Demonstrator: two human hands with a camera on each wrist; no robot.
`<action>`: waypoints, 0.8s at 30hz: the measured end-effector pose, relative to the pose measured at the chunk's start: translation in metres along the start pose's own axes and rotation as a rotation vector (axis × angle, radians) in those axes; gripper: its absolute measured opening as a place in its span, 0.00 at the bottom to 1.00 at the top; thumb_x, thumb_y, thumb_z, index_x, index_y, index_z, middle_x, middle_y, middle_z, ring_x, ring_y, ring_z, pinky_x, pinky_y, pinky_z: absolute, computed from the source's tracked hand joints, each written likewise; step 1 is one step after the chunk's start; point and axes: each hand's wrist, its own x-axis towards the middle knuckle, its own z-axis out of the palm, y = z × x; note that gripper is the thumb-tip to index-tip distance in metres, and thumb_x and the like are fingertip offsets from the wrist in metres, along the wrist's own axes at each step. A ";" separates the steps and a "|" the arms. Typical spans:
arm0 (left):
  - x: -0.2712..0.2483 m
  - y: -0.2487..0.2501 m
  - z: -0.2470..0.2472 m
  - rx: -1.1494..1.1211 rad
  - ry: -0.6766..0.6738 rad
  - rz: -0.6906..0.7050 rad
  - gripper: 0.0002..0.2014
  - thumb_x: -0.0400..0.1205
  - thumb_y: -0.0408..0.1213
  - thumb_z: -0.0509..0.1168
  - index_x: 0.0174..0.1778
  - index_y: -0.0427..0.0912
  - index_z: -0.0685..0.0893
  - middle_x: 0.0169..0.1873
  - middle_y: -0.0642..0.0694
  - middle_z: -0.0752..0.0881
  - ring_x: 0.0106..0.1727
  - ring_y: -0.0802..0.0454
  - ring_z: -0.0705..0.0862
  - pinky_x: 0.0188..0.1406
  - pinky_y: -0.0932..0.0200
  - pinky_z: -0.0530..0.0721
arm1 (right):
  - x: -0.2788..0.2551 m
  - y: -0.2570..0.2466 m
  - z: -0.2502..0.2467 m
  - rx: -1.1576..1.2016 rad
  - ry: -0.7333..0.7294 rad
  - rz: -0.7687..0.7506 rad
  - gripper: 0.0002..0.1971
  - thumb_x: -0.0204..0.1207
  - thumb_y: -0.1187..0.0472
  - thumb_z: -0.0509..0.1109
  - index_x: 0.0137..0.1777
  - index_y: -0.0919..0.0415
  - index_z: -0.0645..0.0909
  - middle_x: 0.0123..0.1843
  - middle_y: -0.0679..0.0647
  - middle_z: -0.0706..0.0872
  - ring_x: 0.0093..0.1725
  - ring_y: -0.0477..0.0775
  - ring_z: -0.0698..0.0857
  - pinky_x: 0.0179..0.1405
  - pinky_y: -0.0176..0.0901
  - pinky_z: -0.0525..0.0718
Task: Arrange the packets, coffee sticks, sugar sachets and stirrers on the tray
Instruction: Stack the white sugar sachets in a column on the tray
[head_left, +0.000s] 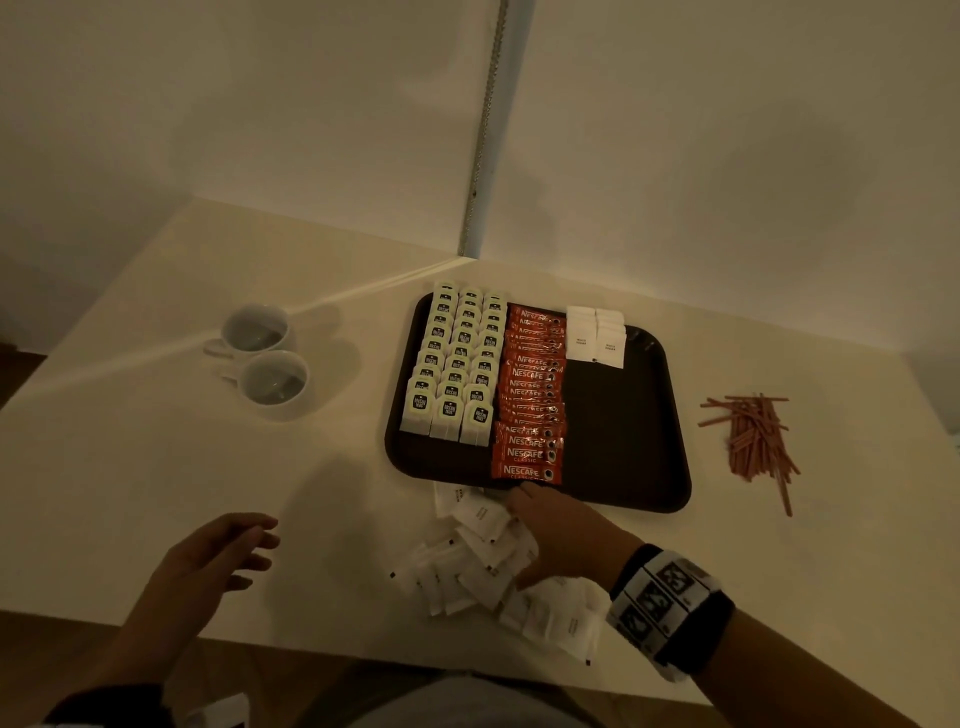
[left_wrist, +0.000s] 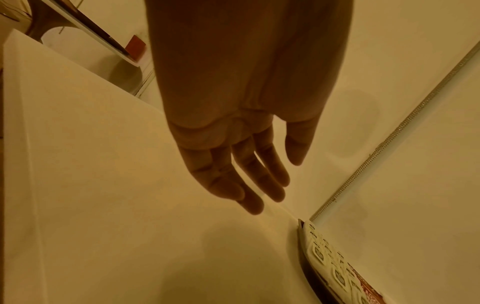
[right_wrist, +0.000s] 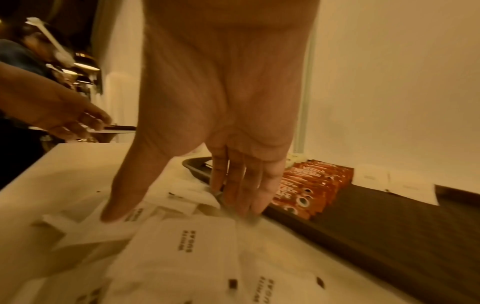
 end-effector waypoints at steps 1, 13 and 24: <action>0.001 0.000 0.000 0.007 0.002 0.003 0.10 0.85 0.30 0.59 0.50 0.38 0.86 0.45 0.37 0.88 0.47 0.35 0.85 0.43 0.49 0.79 | 0.000 -0.005 0.000 -0.022 0.026 -0.027 0.47 0.63 0.43 0.79 0.78 0.55 0.60 0.74 0.52 0.68 0.70 0.52 0.70 0.70 0.45 0.71; -0.007 0.002 -0.001 0.009 -0.009 -0.005 0.10 0.85 0.30 0.58 0.51 0.37 0.85 0.46 0.37 0.88 0.48 0.36 0.85 0.44 0.50 0.79 | 0.016 -0.043 0.030 -0.324 -0.013 -0.208 0.48 0.67 0.53 0.78 0.80 0.50 0.50 0.82 0.59 0.49 0.79 0.67 0.52 0.69 0.69 0.70; -0.006 0.003 -0.001 -0.005 0.005 -0.001 0.10 0.85 0.30 0.58 0.51 0.38 0.85 0.46 0.37 0.88 0.47 0.36 0.85 0.45 0.47 0.79 | 0.023 -0.032 0.023 -0.281 0.058 -0.332 0.25 0.80 0.58 0.64 0.76 0.54 0.61 0.76 0.60 0.61 0.74 0.63 0.62 0.68 0.61 0.75</action>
